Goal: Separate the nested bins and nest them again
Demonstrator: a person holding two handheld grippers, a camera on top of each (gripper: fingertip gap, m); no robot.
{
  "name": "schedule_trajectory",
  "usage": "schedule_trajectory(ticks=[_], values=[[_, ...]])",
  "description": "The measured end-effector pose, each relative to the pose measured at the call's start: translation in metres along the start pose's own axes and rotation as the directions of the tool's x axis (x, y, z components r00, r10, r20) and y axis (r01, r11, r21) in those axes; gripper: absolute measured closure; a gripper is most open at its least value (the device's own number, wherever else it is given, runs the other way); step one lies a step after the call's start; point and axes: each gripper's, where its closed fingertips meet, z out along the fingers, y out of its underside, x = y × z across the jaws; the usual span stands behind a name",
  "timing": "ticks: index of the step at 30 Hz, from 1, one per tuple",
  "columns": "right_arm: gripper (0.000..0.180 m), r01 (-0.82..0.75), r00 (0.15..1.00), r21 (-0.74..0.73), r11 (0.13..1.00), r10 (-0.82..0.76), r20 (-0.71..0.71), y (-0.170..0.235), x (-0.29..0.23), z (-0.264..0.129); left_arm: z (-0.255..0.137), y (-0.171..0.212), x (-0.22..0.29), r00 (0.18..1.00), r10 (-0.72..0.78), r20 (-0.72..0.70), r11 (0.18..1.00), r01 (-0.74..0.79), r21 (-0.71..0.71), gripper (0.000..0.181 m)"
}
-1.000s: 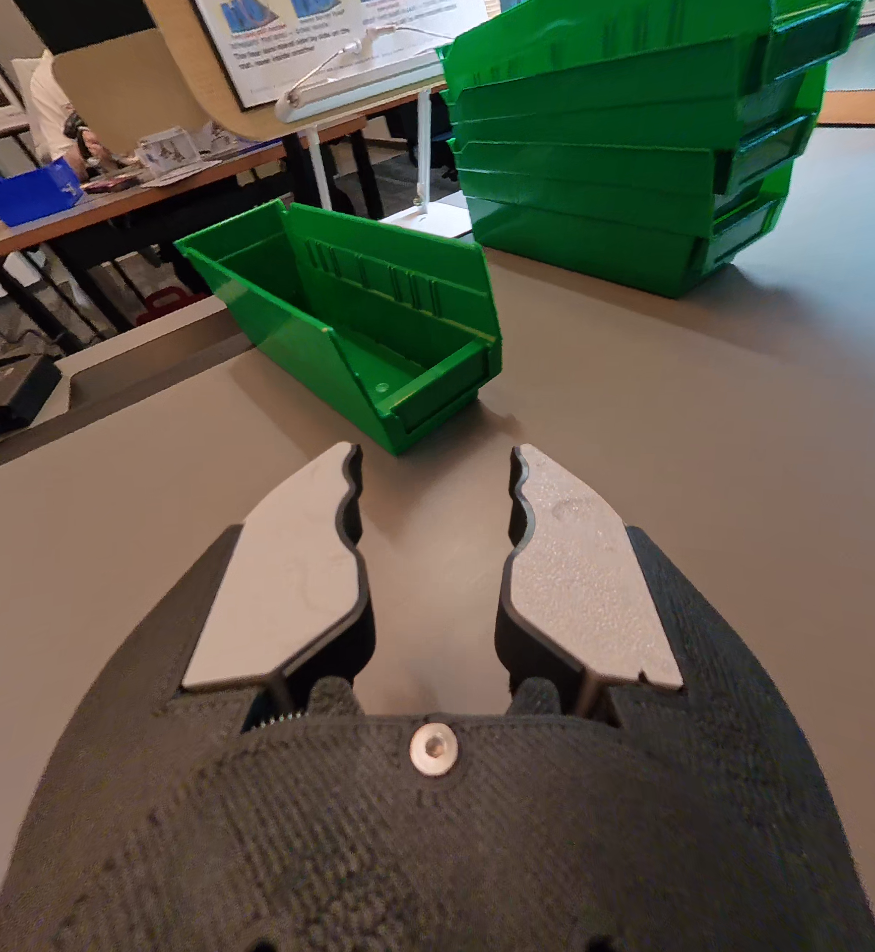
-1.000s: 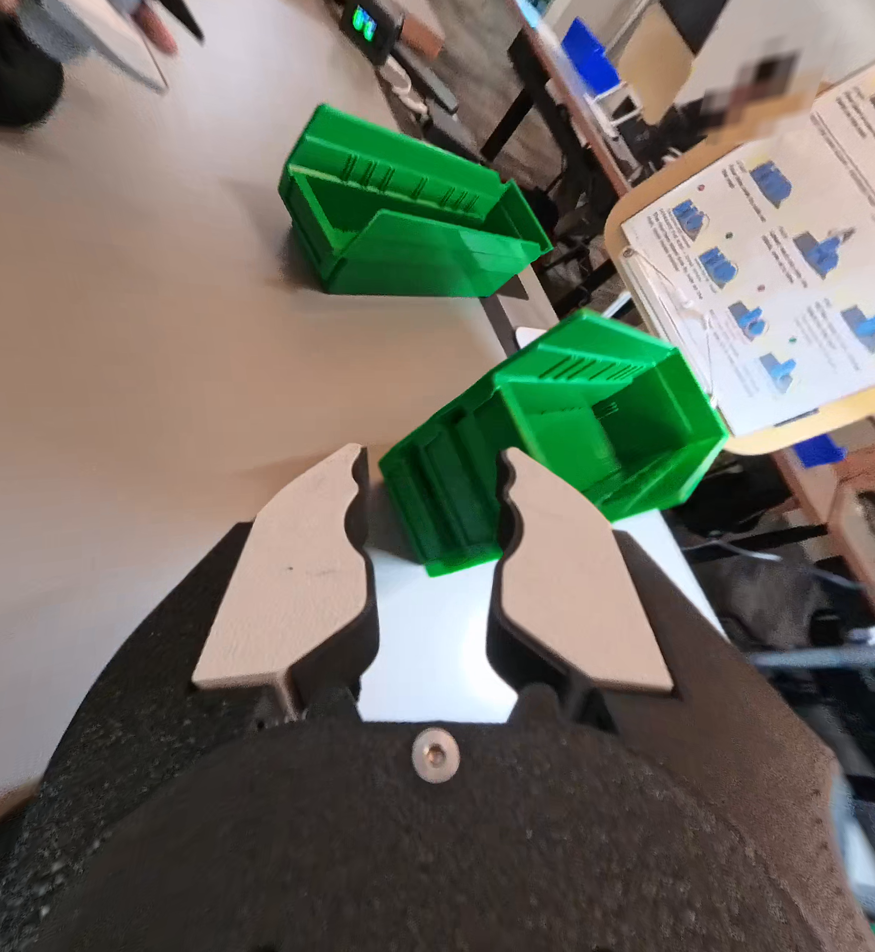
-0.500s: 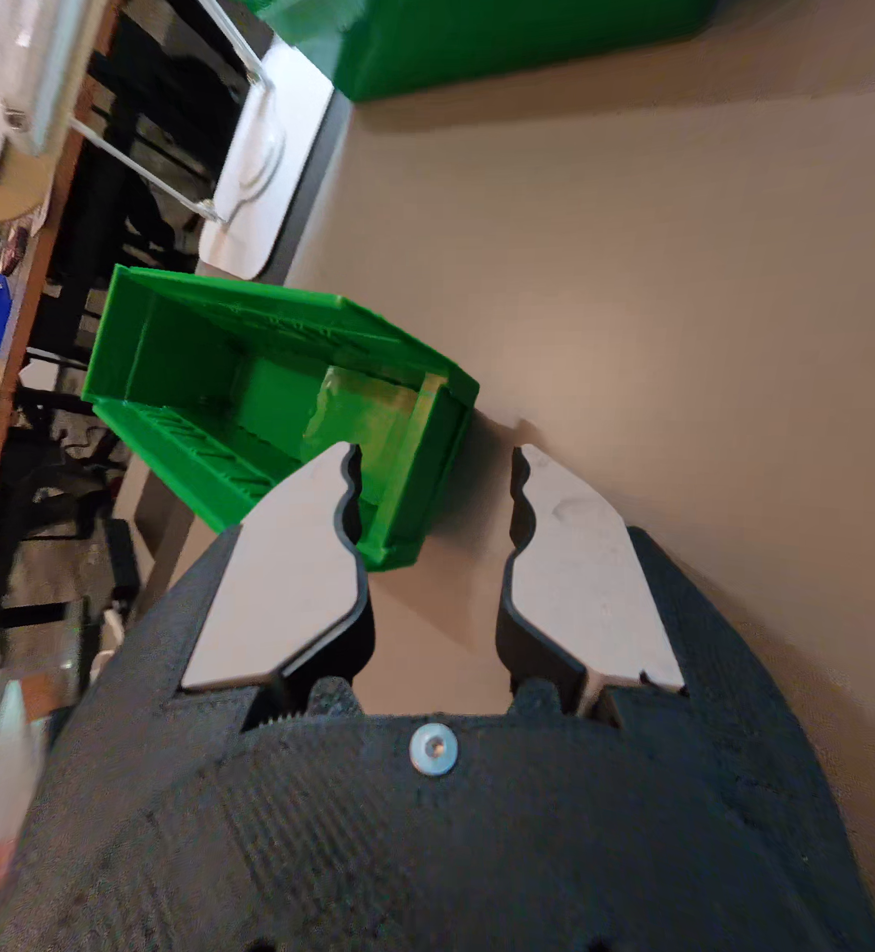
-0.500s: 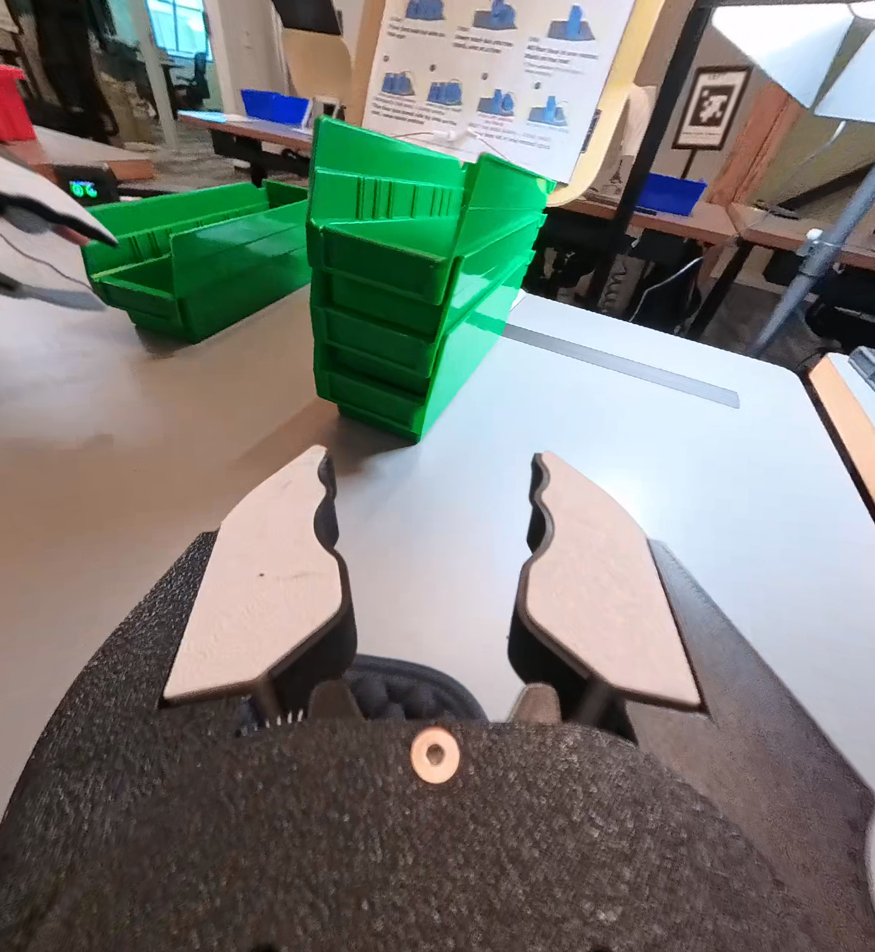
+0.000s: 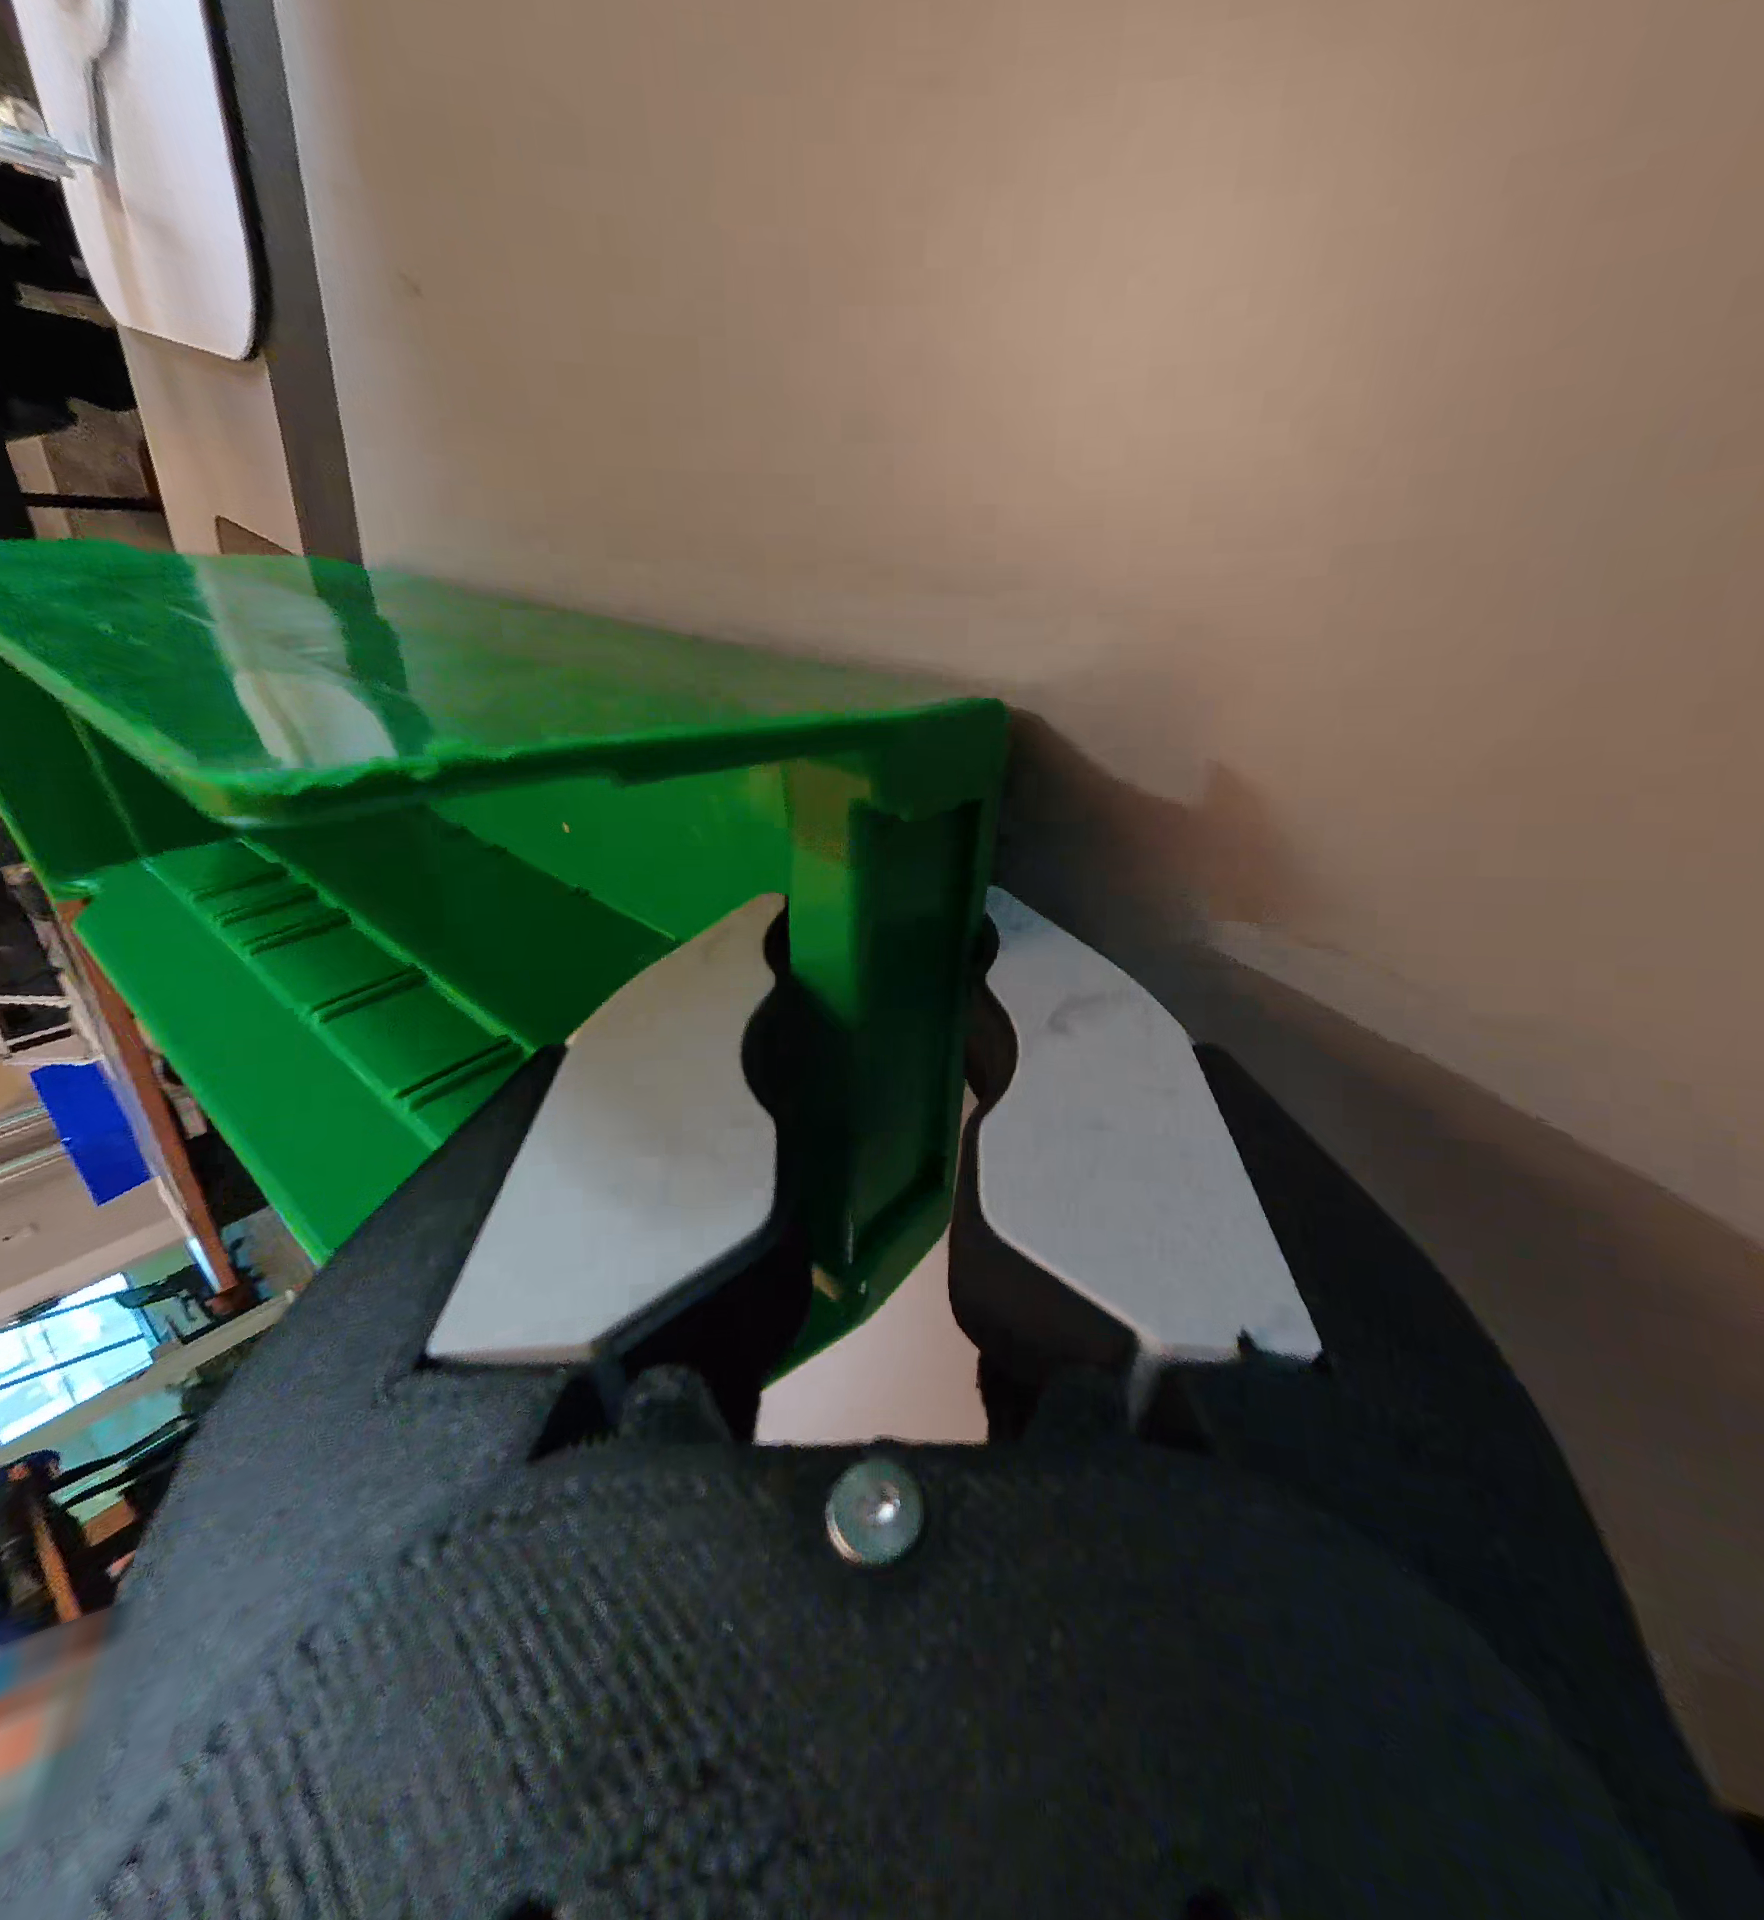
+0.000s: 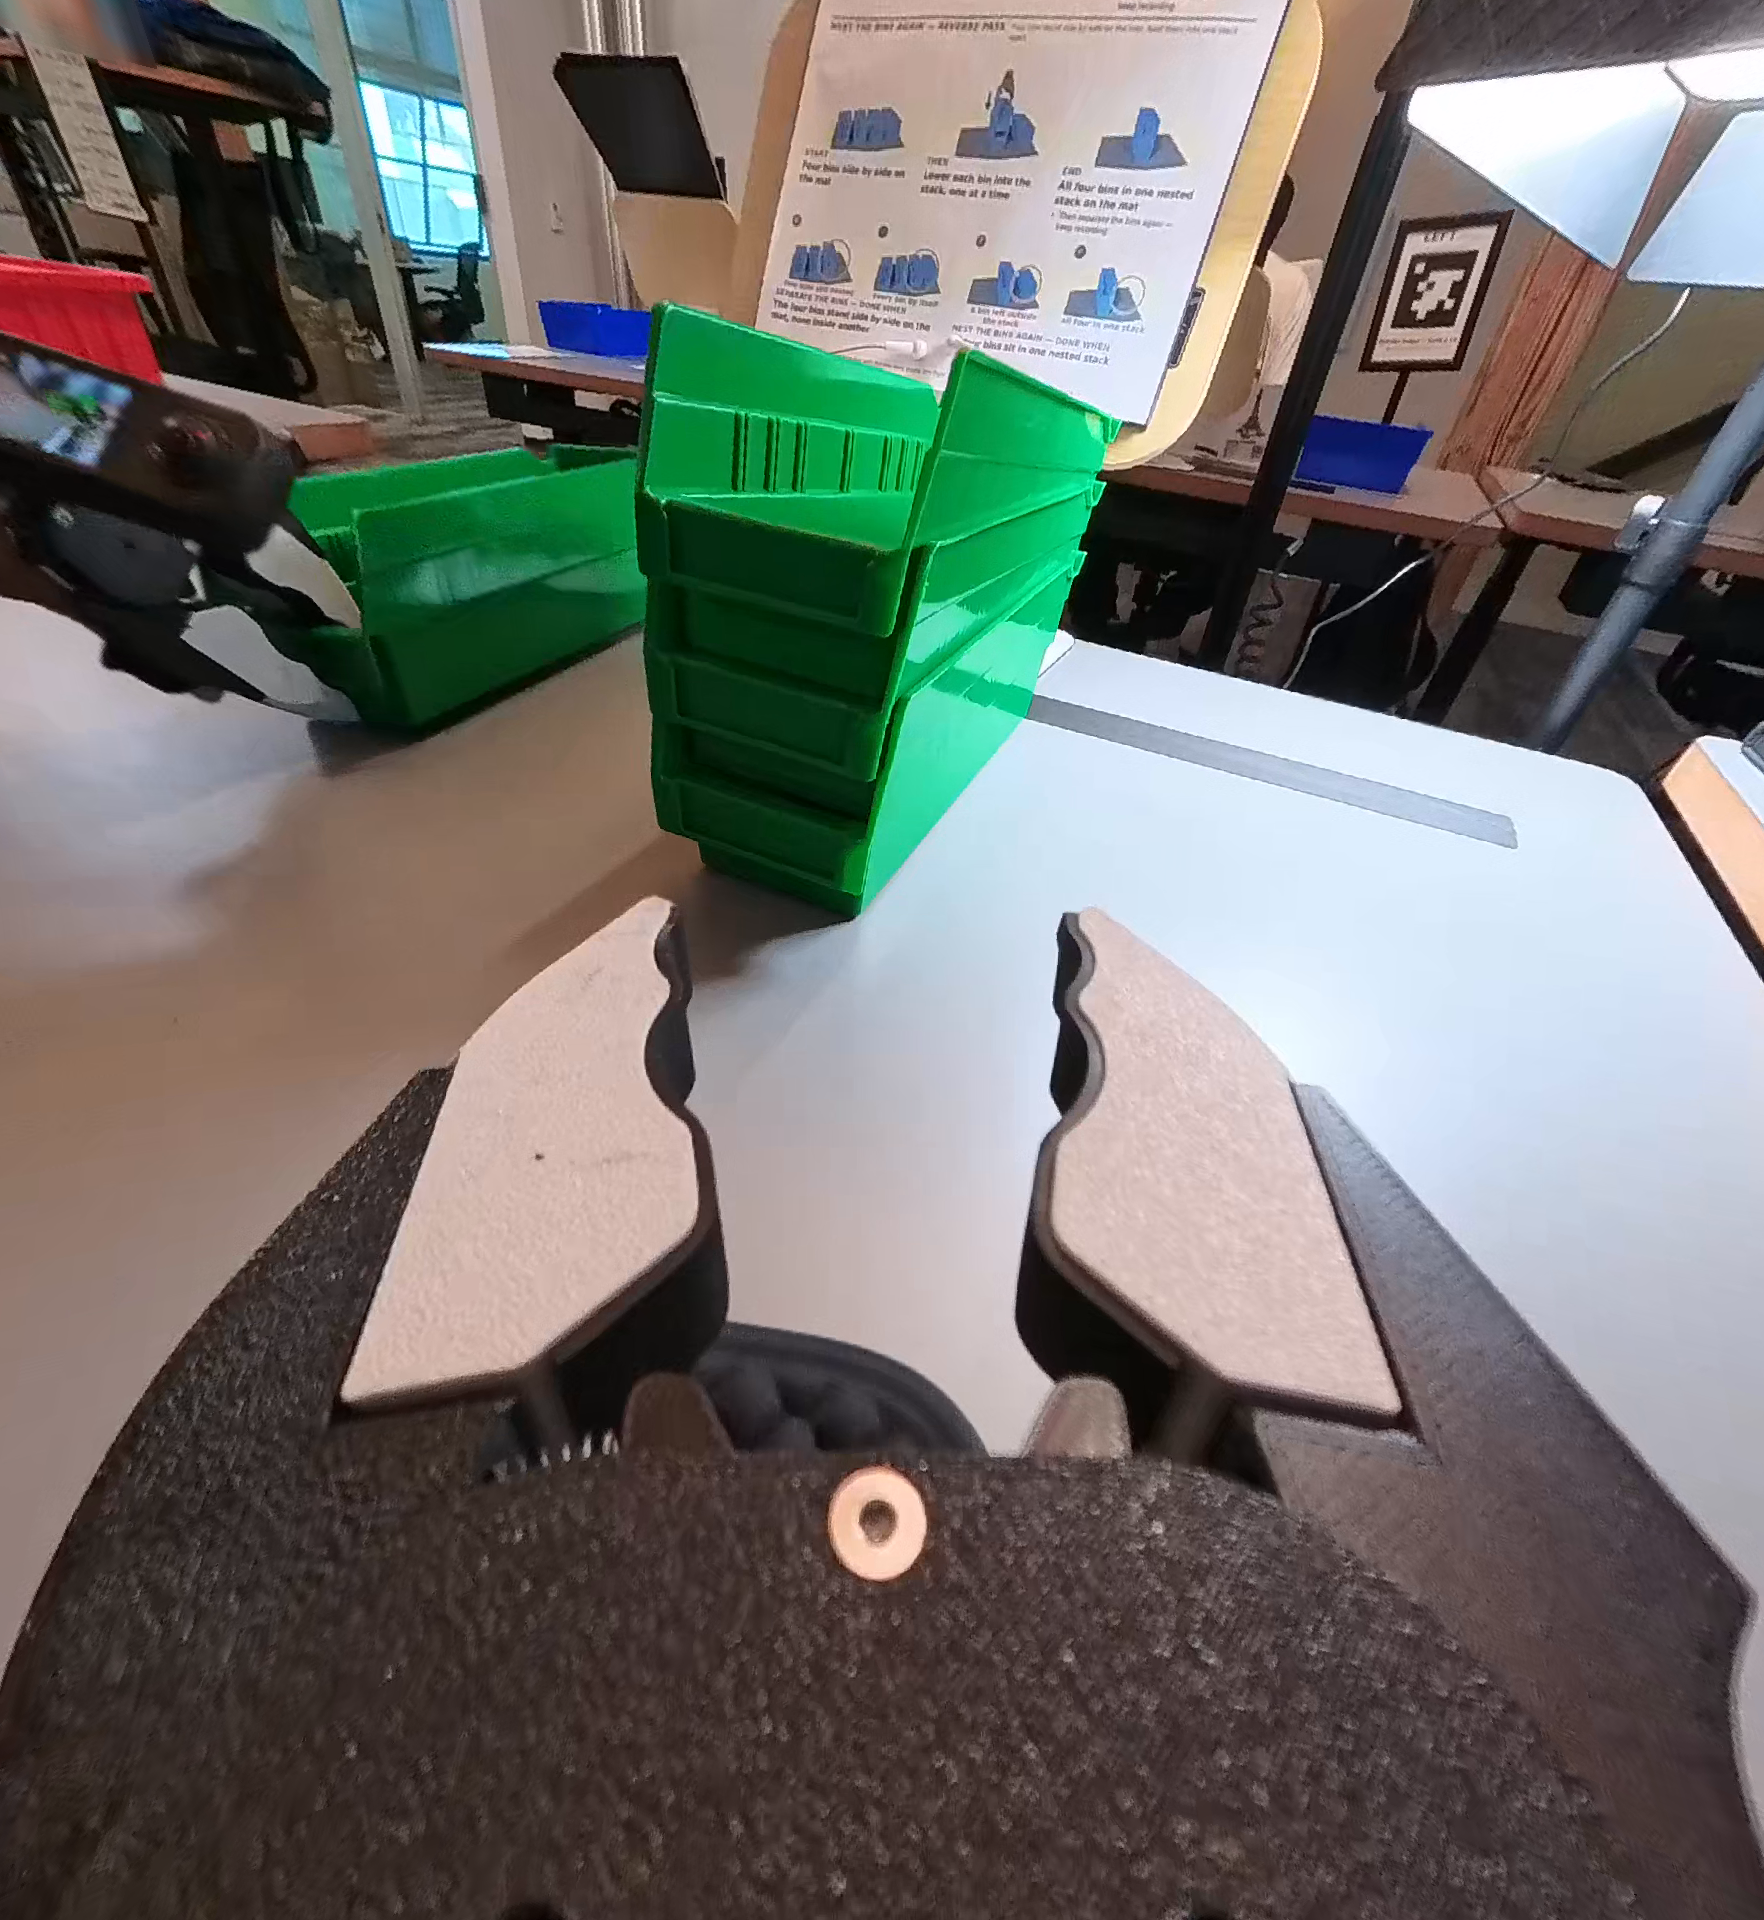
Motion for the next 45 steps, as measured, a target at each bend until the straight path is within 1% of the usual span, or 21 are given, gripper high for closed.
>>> schedule_trajectory(ticks=[3, 7, 10, 11, 13, 16, 19, 23, 25, 28, 29, 32, 38, 45], values=[[0.113, -0.004, 1.000, -0.010, 1.000, 0.004, 0.005, 0.004, -0.001, 0.003, -0.019, -0.006, 0.000, 1.000, -0.022, 0.002, 0.999, 0.021, 0.038, 0.151], [0.116, 0.022, 1.000, -0.043, 0.999, -0.022, 0.004, 0.007, -0.005, 0.010, -0.044, -0.010, -0.010, 0.998, -0.034, 0.049, 0.997, 0.031, 0.070, 0.151], [0.130, 0.041, 0.998, -0.090, 0.995, -0.045, -0.046, 0.006, 0.004, 0.023, -0.062, -0.013, -0.019, 0.995, -0.050, 0.088, 0.994, 0.041, 0.105, 0.151], [0.136, 0.042, 0.997, -0.104, 0.994, -0.049, -0.061, 0.005, 0.008, 0.030, -0.069, -0.015, -0.023, 0.993, -0.056, 0.102, 0.992, 0.044, 0.117, 0.151], [0.140, 0.054, 0.997, -0.145, 0.988, -0.062, -0.050, 0.006, 0.010, 0.051, -0.083, -0.018, -0.030, 0.989, -0.069, 0.131, 0.988, 0.050, 0.145, 0.151], [0.141, 0.091, 0.995, -0.216, 0.972, -0.096, -0.013, 0.016, 0.007, 0.091, -0.106, -0.024, -0.038, 0.982, -0.092, 0.165, 0.981, 0.061, 0.185, 0.151], [0.143, 0.106, 0.994, -0.253, 0.962, -0.108, 0.004, 0.027, 0.001, 0.127, -0.128, -0.026, -0.042, 0.976, -0.116, 0.183, 0.973, 0.074, 0.219, 0.150], [0.155, 0.090, 0.995, -0.285, 0.954, -0.100, -0.021, 0.042, 0.004, 0.151, -0.150, -0.023, -0.040, 0.973, -0.112, 0.203, 0.967, 0.060, 0.246, 0.151], [0.161, 0.096, 0.994, -0.290, 0.952, -0.108, -0.026, 0.047, 0.006, 0.157, -0.156, -0.021, -0.038, 0.972, -0.096, 0.215, 0.969, 0.043, 0.241, 0.151], [0.165, 0.094, 0.996, -0.256, 0.962, -0.090, 0.030, 0.049, -0.002, 0.164, -0.161, -0.023, -0.036, 0.971, -0.082, 0.227, 0.969, 0.024, 0.246, 0.151], [0.169, 0.097, 0.995, -0.257, 0.962, -0.094, 0.026, 0.051, -0.001, 0.167, -0.162, -0.024, -0.035, 0.971, -0.080, 0.227, 0.968, 0.021, 0.252, 0.151], [0.172, 0.133, 0.991, -0.251, 0.959, -0.126, 0.047, 0.052, -0.004, 0.171, -0.164, -0.029, -0.031, 0.971, -0.080, 0.226, 0.963, 0.017, 0.268, 0.151], [0.171, 0.271, 0.961, -0.203, 0.941, -0.251, 0.120, 0.048, -0.028, 0.172, -0.166, -0.035, -0.030, 0.971, -0.075, 0.225, 0.960, 0.009, 0.279, 0.150], [0.170, 0.342, 0.932, -0.166, 0.925, -0.313, 0.181, 0.045, -0.064, 0.170, -0.176, -0.049, -0.037, 0.966, -0.070, 0.249, 0.953, -0.009, 0.304, 0.150]])
